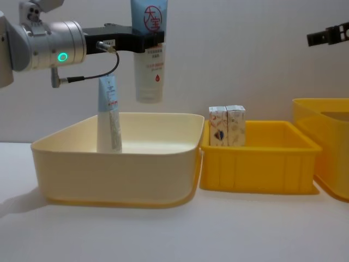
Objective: Bimanual collaborative sorting of washing and personal care products
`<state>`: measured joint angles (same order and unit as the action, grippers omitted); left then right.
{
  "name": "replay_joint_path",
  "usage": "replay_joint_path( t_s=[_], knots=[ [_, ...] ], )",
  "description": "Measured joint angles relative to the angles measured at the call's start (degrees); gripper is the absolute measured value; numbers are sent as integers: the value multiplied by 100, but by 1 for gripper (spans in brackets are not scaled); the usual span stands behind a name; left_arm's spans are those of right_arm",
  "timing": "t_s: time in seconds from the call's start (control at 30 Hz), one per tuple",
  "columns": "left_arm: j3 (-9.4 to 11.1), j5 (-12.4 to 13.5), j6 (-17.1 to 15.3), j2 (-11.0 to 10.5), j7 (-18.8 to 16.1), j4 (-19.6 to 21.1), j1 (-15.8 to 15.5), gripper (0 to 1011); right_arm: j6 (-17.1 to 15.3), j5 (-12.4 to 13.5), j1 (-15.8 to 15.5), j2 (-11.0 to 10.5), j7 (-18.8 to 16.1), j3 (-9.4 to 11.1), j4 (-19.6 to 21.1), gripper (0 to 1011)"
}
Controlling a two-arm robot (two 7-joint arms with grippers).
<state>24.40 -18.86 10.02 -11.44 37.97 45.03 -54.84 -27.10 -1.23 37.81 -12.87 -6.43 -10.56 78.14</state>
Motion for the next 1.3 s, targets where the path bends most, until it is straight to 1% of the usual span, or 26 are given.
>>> replay_joint_path(
  t_s=[0.23, 0.5, 0.6, 0.63, 0.7, 0.73, 0.77, 0.8, 0.83, 0.93, 1.0, 1.03, 1.13, 1.17, 1.3],
  knots=[
    [15, 35, 89, 65, 81, -221, -116, 277, -3, 19, -74, 4, -145, -42, 102, 1001],
    [13, 47, 190, 159, 206, -449, -235, 278, -126, 146, -163, -58, -571, -105, 267, 1001],
    [7, 30, 244, 218, 312, -593, -309, 278, -211, 246, -192, -107, -826, -141, 340, 1001],
    [4, 23, 260, 240, 341, -645, -338, 278, -211, 246, -192, -107, -826, -141, 340, 1001],
    [-2, -5, 317, 296, 430, -780, -405, 277, -272, 313, -201, -135, -977, -163, 381, 1001],
    [-4, -13, 332, 316, 471, -826, -427, 278, -325, 367, -207, -155, -1100, -178, 406, 1001],
    [-5, -18, 344, 328, 490, -857, -442, 278, -353, 399, -209, -169, -1152, -190, 423, 1001],
    [-14, -37, 385, 376, 559, -969, -499, 278, -387, 448, -210, -188, -1259, -208, 443, 1001],
    [-17, -47, 406, 397, 592, -1021, -524, 278, -387, 448, -210, -188, -1259, -208, 443, 1001],
    [-30, -76, 466, 474, 691, -1194, -608, 278, -520, 579, -211, -237, -1564, -262, 490, 1001],
    [-37, -90, 501, 506, 744, -1276, -645, 278, -560, 630, -209, -254, -1652, -287, 504, 1001],
    [-42, -100, 534, 541, 791, -1349, -684, 277, -611, 682, -204, -269, -1778, -315, 517, 1001],
    [-53, -118, 601, 615, 879, -1509, -761, 278, -680, 755, -188, -284, -1933, -361, 528, 1001],
    [-55, -121, 617, 632, 900, -1544, -777, 278, -734, 811, -176, -289, -2048, -400, 529, 1001],
    [-61, -129, 680, 718, 995, -1714, -865, 278, -831, 929, -133, -278, -2295, -513, 518, 1001]
  ],
)
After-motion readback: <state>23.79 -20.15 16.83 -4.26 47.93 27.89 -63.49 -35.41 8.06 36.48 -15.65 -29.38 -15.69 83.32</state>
